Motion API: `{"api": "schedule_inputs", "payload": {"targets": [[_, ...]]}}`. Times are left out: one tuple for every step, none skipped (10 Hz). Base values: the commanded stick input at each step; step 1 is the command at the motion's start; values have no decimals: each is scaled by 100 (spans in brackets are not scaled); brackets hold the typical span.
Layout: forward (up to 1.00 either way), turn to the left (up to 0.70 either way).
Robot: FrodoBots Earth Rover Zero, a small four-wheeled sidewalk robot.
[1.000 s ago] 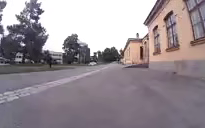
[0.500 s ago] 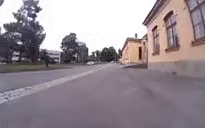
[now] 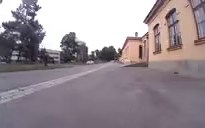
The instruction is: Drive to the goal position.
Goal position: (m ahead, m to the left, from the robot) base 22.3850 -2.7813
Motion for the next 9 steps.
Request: {"api": "schedule_inputs", "payload": {"targets": [[45, 0], [45, 0], [45, 0], [45, 0], [45, -18], [45, -27], [45, -27], [45, -27], [45, -27]]}}
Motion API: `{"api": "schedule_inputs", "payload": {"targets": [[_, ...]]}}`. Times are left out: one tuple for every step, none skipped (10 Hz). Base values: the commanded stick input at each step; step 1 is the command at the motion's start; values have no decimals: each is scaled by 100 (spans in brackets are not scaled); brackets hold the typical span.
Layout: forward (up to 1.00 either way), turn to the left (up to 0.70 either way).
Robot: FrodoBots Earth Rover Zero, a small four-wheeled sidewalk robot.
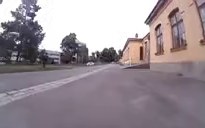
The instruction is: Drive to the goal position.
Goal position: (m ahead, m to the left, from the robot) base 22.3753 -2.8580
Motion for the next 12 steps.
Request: {"api": "schedule_inputs", "payload": {"targets": [[45, -27], [45, -11], [45, 0], [45, 0], [45, 0], [45, 0], [45, 0], [45, 0], [45, 0], [45, 0], [45, 0], [45, 0]]}}
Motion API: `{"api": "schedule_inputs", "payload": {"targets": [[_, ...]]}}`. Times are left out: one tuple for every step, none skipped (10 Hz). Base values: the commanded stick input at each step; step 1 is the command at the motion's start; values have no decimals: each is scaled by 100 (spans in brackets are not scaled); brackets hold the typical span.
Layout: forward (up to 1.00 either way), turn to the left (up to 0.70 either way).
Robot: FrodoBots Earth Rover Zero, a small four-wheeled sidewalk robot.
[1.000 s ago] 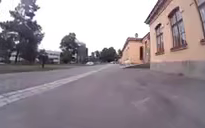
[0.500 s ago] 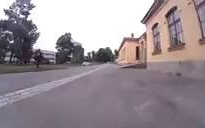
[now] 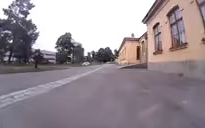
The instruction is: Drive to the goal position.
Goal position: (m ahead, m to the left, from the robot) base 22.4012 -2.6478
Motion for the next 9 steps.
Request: {"api": "schedule_inputs", "payload": {"targets": [[45, 0], [45, 0], [45, 0], [45, 0], [45, 0], [45, 0], [45, 0], [45, 0], [45, 0]]}}
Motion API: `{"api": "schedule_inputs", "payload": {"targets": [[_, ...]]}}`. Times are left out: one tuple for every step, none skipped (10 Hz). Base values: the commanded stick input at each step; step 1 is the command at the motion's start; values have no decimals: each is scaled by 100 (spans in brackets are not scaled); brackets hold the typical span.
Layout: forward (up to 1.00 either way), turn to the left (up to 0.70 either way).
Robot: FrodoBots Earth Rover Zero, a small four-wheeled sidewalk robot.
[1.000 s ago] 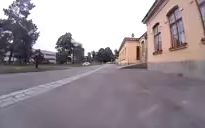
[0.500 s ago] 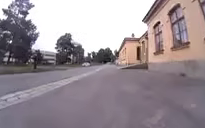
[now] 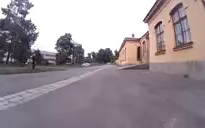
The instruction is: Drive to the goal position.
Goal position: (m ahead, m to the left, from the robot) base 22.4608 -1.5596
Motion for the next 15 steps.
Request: {"api": "schedule_inputs", "payload": {"targets": [[45, 0], [45, 0], [45, 0], [45, 0], [45, 0], [45, 0], [45, 0], [45, 0], [45, 0], [45, 0], [45, 0], [45, 0], [45, 0], [45, 0], [45, 0]]}}
